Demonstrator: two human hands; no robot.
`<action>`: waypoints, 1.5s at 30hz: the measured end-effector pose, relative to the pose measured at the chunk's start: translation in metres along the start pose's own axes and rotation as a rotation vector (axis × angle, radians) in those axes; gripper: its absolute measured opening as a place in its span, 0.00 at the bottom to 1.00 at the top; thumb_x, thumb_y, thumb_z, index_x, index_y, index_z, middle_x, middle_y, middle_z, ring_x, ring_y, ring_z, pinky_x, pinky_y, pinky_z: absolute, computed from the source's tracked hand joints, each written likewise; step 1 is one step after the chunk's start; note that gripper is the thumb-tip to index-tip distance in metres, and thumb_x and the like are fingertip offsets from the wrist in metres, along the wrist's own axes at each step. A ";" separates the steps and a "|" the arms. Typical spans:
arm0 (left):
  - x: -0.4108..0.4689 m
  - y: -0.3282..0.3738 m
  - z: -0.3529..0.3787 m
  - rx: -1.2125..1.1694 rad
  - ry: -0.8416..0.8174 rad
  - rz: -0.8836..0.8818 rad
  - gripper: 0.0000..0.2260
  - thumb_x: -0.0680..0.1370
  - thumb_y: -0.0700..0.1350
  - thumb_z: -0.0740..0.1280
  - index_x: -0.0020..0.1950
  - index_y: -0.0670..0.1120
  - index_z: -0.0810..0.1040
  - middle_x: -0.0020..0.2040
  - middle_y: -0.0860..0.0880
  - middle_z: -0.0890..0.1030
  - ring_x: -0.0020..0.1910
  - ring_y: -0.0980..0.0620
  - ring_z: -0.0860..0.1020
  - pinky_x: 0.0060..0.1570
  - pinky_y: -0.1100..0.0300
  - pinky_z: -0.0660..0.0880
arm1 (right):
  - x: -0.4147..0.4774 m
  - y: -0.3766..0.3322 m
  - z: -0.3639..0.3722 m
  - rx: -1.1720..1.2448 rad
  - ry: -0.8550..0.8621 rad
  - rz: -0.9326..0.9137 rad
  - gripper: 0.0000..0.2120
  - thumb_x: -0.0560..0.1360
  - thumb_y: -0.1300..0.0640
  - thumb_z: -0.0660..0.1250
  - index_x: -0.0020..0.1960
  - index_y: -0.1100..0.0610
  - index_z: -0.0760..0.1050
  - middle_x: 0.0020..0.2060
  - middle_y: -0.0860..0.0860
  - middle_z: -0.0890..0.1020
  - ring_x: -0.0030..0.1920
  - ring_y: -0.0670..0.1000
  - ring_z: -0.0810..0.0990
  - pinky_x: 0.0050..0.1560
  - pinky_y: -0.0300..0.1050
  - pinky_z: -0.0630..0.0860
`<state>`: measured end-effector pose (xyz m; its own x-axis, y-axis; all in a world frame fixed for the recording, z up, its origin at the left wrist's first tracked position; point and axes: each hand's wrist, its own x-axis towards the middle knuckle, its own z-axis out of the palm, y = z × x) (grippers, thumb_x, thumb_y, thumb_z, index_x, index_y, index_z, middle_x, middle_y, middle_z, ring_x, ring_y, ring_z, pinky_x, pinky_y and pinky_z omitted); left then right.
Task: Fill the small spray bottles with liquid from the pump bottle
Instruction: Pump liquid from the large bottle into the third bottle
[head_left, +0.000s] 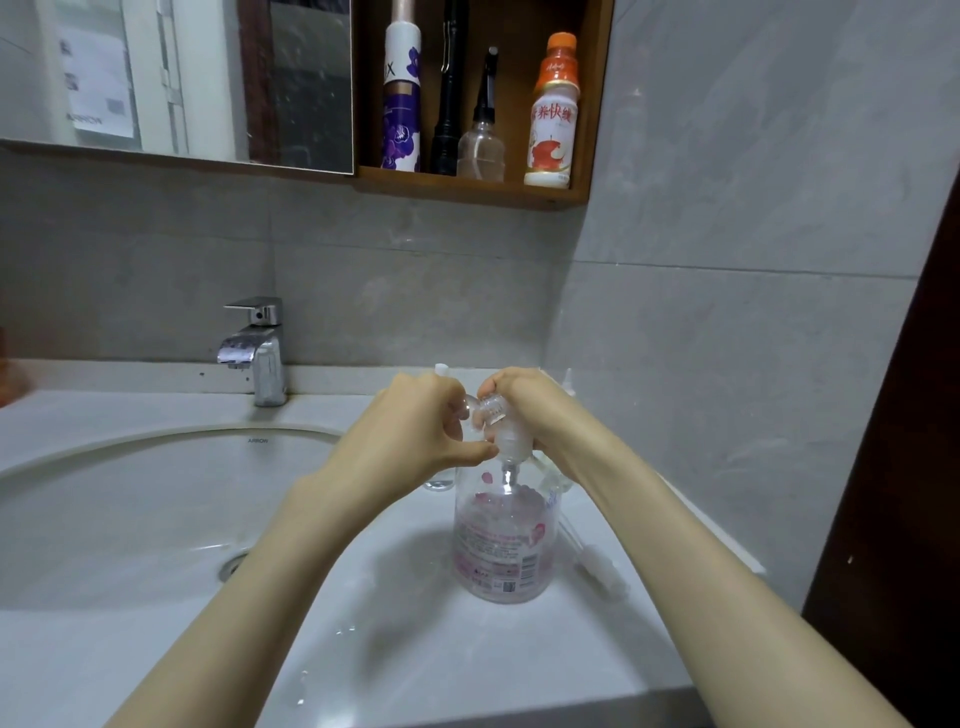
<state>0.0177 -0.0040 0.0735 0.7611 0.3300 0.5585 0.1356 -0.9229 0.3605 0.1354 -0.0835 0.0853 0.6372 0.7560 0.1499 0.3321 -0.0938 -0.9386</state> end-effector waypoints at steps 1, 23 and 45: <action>0.000 -0.001 0.000 -0.004 0.000 -0.005 0.12 0.69 0.50 0.74 0.38 0.45 0.75 0.31 0.54 0.77 0.32 0.57 0.75 0.34 0.63 0.69 | 0.000 -0.001 0.000 -0.002 0.004 0.004 0.11 0.77 0.64 0.58 0.38 0.53 0.70 0.36 0.48 0.72 0.34 0.44 0.70 0.36 0.36 0.69; 0.001 0.002 -0.002 -0.013 0.012 -0.019 0.13 0.69 0.52 0.74 0.44 0.44 0.76 0.34 0.54 0.78 0.38 0.53 0.79 0.40 0.59 0.74 | -0.002 -0.014 -0.001 -0.121 0.005 0.040 0.12 0.76 0.66 0.57 0.37 0.56 0.70 0.34 0.50 0.73 0.33 0.47 0.70 0.36 0.40 0.67; -0.001 0.005 0.002 -0.035 0.011 -0.072 0.13 0.70 0.50 0.74 0.43 0.46 0.74 0.34 0.55 0.77 0.39 0.52 0.78 0.42 0.59 0.75 | -0.012 -0.006 0.004 -0.112 0.268 -0.115 0.08 0.78 0.55 0.61 0.42 0.58 0.69 0.33 0.49 0.72 0.32 0.45 0.70 0.34 0.38 0.67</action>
<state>0.0190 -0.0088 0.0734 0.7429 0.3980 0.5382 0.1676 -0.8890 0.4261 0.1235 -0.0895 0.0878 0.7465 0.5695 0.3440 0.4778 -0.0990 -0.8729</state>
